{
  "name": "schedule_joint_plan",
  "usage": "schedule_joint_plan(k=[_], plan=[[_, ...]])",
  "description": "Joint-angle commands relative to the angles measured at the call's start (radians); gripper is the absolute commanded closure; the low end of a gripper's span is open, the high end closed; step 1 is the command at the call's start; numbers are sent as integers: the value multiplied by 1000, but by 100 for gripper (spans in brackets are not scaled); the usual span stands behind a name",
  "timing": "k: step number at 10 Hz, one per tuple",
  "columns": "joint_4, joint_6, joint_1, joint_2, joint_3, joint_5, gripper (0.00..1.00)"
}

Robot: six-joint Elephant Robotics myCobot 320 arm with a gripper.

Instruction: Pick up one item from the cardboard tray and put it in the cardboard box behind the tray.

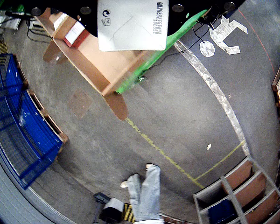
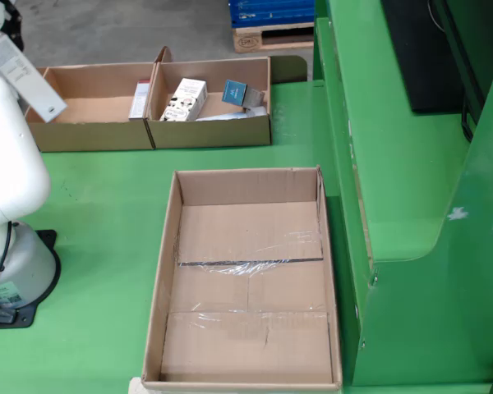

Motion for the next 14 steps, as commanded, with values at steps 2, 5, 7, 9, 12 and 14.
schedule_joint_plan(k=[2, 5, 7, 9, 12, 14], plan=[[28, -6, 20, 37, 21, 12, 100], [55, -13, 35, 30, 21, 13, 100], [152, -25, 29, -28, 22, 5, 100], [360, -48, 23, -125, 21, -49, 100], [571, -84, 21, -201, 21, -172, 100], [709, -130, 13, -259, 21, -273, 100]])
